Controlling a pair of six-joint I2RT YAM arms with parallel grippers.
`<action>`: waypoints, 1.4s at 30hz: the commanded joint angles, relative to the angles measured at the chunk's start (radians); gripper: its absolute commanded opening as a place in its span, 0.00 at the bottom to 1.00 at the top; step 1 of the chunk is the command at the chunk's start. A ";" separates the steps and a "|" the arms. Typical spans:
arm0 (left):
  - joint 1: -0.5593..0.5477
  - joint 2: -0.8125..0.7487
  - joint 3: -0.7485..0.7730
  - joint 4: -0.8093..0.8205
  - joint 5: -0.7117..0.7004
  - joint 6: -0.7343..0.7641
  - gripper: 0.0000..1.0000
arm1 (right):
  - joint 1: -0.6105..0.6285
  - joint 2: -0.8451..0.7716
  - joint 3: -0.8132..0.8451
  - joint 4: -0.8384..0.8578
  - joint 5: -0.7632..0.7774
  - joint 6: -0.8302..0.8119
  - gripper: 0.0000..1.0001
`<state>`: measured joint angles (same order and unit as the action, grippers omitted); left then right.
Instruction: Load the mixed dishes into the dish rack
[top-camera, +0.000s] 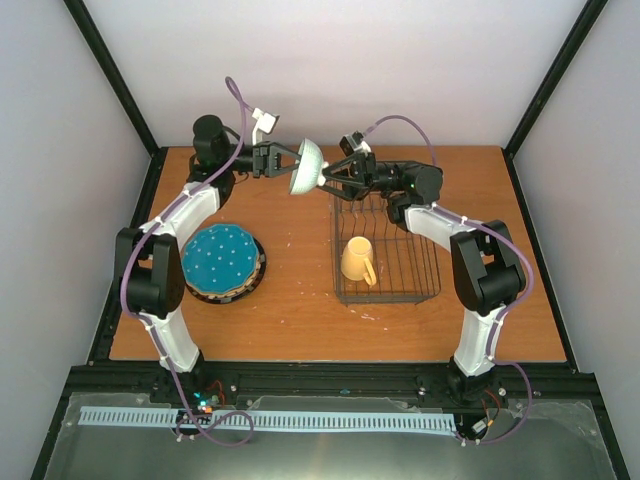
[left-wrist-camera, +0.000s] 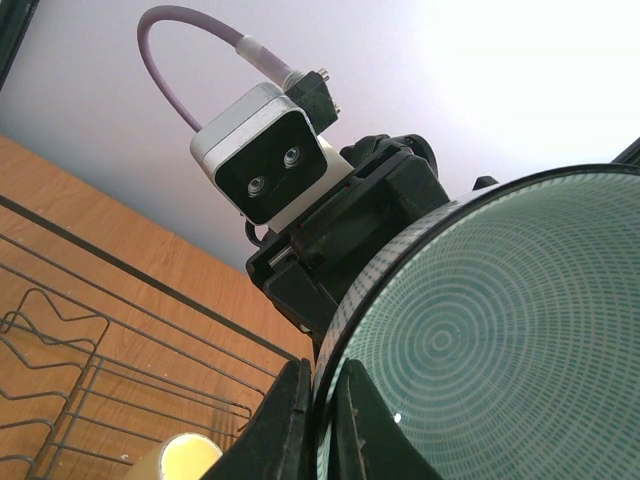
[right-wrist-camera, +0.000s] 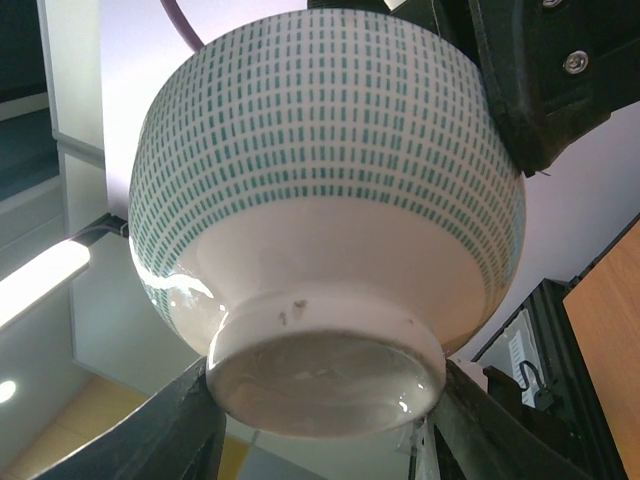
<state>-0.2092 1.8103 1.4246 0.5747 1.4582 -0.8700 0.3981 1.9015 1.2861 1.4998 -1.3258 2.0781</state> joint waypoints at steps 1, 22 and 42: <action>-0.012 -0.011 0.037 -0.020 -0.042 0.049 0.01 | 0.027 0.006 0.075 0.177 0.035 0.062 0.35; -0.012 -0.002 0.077 -0.211 -0.054 0.177 0.26 | -0.021 -0.029 0.011 0.133 0.087 -0.022 0.03; 0.027 0.034 0.215 -0.447 -0.207 0.306 1.00 | -0.165 -0.227 -0.149 -0.260 0.001 -0.323 0.03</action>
<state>-0.2070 1.8454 1.5448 0.2638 1.3491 -0.6609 0.2905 1.8248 1.1641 1.4555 -1.3048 1.9900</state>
